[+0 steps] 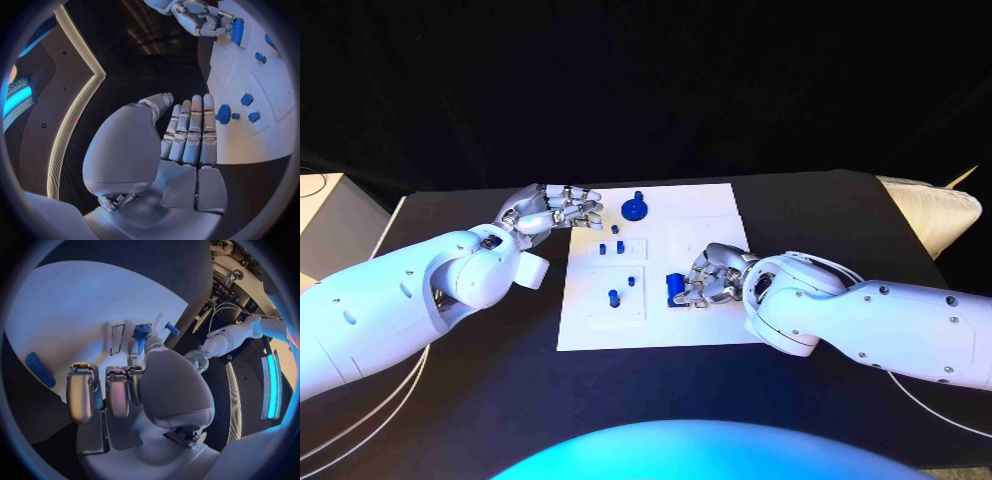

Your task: Assemble the parts on the task board

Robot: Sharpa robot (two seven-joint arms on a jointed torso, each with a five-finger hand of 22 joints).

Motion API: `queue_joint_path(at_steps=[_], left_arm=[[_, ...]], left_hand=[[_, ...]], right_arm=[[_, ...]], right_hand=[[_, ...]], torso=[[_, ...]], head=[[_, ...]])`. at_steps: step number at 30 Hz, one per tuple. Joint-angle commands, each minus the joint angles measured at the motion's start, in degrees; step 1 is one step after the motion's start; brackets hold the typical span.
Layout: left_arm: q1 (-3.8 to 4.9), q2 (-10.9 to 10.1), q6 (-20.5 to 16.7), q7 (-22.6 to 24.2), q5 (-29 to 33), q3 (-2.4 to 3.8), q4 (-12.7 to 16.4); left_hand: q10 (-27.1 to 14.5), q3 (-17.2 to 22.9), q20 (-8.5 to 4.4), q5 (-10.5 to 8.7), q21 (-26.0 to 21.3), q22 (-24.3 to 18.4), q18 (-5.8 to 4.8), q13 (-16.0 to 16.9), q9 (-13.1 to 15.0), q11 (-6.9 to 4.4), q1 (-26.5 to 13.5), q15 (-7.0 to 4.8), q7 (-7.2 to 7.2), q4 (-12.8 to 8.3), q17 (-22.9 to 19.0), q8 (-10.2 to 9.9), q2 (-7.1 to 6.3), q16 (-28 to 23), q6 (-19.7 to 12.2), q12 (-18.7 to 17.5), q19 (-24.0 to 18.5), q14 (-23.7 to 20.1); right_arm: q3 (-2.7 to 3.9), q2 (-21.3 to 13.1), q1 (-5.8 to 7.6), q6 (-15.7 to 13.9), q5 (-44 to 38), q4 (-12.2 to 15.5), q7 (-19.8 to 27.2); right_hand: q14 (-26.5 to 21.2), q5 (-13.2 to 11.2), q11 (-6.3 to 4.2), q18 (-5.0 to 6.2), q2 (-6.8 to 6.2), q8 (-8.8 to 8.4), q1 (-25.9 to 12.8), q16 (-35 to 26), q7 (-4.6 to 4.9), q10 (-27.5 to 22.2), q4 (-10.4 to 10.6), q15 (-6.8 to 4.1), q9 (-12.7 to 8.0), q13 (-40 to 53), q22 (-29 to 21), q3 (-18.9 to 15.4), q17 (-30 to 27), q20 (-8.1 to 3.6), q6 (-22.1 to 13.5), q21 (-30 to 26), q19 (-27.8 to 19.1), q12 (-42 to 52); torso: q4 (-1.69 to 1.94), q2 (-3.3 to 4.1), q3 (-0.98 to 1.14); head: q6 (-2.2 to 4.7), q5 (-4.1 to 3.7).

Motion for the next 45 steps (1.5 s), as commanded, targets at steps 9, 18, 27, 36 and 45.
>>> queue_joint_path(at_steps=[9, 18, 27, 36, 45], left_arm=[[-0.05, 0.1, 0.7, 0.4, 0.4, 0.03, 0.1], [-0.06, 0.2, 0.7, 0.4, 0.4, 0.03, 0.0], [-0.06, 0.2, 0.8, 0.3, 0.4, 0.03, -0.2], [-0.07, 0.3, 0.8, 0.4, 0.4, 0.03, -0.2], [-0.08, 0.2, 0.8, 0.6, 0.4, 0.03, 0.0]], left_hand=[[0.3, -0.1, 0.05, 0.30, -0.3, -0.1, 0.04, -0.1, -0.1, 0.12, -0.2, 0.00, 0.17, 0.3, 0.1, -0.2, 0.45, -0.3, 0.1, -0.4, 0.3, 0.3], [0.3, -0.1, 0.05, 0.30, -0.3, -0.1, 0.04, -0.1, -0.1, 0.12, -0.2, 0.00, 0.17, 0.3, 0.1, -0.2, 0.45, -0.3, 0.1, -0.4, 0.3, 0.3], [0.3, 0.0, 0.05, 0.31, -0.4, -0.1, 0.05, -0.1, 0.0, 0.13, -0.3, 0.00, 0.19, 0.4, 0.1, -0.2, 0.53, -0.4, 0.1, -0.5, 0.3, 0.3], [0.3, 0.0, 0.04, 0.31, -0.4, -0.1, 0.06, -0.1, 0.0, 0.11, -0.2, -0.01, 0.16, 0.3, 0.1, -0.2, 0.50, -0.4, 0.1, -0.5, 0.4, 0.3], [0.3, 0.0, 0.04, 0.31, -0.4, -0.1, 0.06, -0.1, 0.0, 0.11, -0.2, -0.01, 0.16, 0.3, 0.1, -0.2, 0.50, -0.4, 0.1, -0.5, 0.4, 0.3]], right_arm=[[-0.08, -0.1, -0.21, -2.2, -2.7, -0.2, 1.2], [0.02, -1.6, -0.23, -5.5, 0.8, 1.4, 4.7], [0.62, -4.4, 0.11, -8.3, 4.4, 3.6, 7.6], [1.03, -9.8, 1.43, -6.9, 4.7, 3.8, 9.2], [0.78, -15.9, 1.73, 1.0, -1.3, 2.6, 7.9]], right_hand=[[6.1, -0.1, -0.34, -0.92, 1.13, 0.27, -0.3, 0.2, -0.09, 3.7, 0.9, -0.28, -0.2, 12.5, 10.4, 0.6, 15.1, -0.60, 0.3, 0.4, 4.2, 0.6], [6.1, 0.5, -0.07, -0.87, -0.33, 0.40, -4.9, 0.2, 0.21, 3.5, 1.0, -0.05, -0.4, 12.4, 10.3, -0.3, 15.1, -0.38, 0.1, 0.2, 4.1, 0.2], [6.1, 1.3, 0.04, -0.70, -1.05, 1.56, -13.8, 0.2, 0.27, 3.3, 1.1, 0.08, 0.1, 12.2, 10.0, -6.2, 15.1, -0.21, -0.5, -0.6, 3.9, -0.3], [6.1, 1.2, 0.51, -0.85, -0.22, 0.31, -6.1, 0.2, 0.92, 3.6, 0.4, 0.38, -0.4, 12.6, 10.4, -5.3, 15.1, -0.03, -2.6, -0.1, 4.1, 0.2], [6.1, -0.1, 1.16, -1.00, -1.29, -2.22, -1.0, 0.2, 1.66, 4.0, 0.8, 0.95, -2.0, 12.9, 10.9, -2.6, 15.1, 0.51, -2.5, 0.5, 4.3, 0.8]], torso=[[-0.03, -0.01, 0.04], [-0.02, -0.04, 0.05], [-0.14, -0.03, 0.00], [-0.13, -0.07, -0.07], [-0.32, -0.08, -0.05]], head=[[0.03, 0.04], [0.11, 0.03], [0.18, -0.19], [0.42, -0.77], [0.54, -1.36]])
